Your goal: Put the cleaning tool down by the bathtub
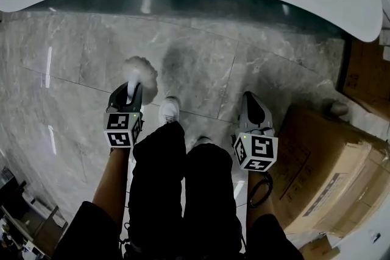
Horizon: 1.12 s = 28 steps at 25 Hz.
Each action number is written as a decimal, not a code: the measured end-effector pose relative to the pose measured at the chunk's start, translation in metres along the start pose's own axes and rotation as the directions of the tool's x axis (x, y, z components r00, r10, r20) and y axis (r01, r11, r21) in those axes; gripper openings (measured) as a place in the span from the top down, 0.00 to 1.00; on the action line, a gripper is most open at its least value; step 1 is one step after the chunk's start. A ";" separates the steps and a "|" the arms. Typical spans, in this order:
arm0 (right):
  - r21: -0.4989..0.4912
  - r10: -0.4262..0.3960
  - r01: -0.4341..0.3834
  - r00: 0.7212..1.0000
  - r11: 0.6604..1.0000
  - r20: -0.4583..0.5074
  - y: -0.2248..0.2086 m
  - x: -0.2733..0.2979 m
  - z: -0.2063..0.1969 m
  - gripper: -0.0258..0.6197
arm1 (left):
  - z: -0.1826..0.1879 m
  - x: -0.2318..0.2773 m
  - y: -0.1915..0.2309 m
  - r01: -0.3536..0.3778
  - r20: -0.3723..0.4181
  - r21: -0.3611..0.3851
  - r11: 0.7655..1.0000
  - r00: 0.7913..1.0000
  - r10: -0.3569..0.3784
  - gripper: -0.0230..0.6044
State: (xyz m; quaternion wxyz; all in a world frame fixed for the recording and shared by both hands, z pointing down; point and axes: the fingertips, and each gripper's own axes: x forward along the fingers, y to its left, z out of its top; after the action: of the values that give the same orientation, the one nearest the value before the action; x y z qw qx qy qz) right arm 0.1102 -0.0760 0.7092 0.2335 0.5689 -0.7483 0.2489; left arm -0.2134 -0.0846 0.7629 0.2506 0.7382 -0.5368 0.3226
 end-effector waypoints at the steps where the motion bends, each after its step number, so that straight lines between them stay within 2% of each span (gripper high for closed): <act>1: -0.001 0.002 -0.002 1.000 1.000 -0.003 0.000 0.006 -0.008 0.94 | -0.006 0.007 0.000 0.004 -0.002 0.002 1.000 1.000 -0.004 0.82; 12: 0.019 0.007 -0.007 1.000 1.000 -0.013 -0.012 0.084 -0.089 0.94 | -0.064 0.093 0.011 0.008 -0.015 0.026 1.000 1.000 -0.007 0.82; 20: 0.035 0.004 -0.003 1.000 0.999 -0.002 -0.026 0.130 -0.125 0.94 | -0.092 0.147 0.014 0.014 -0.037 0.051 0.999 0.999 -0.012 0.82; 28: 0.042 0.013 -0.012 1.000 0.999 -0.018 -0.032 0.156 -0.153 0.94 | -0.109 0.179 0.014 0.013 -0.048 0.068 0.998 0.999 -0.010 0.82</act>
State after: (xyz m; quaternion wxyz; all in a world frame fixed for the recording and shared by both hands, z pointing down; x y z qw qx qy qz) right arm 0.1135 -0.1002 0.9289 0.2268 0.5667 -0.7442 0.2711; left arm -0.2106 -0.1237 0.9697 0.2395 0.7416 -0.5152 0.3568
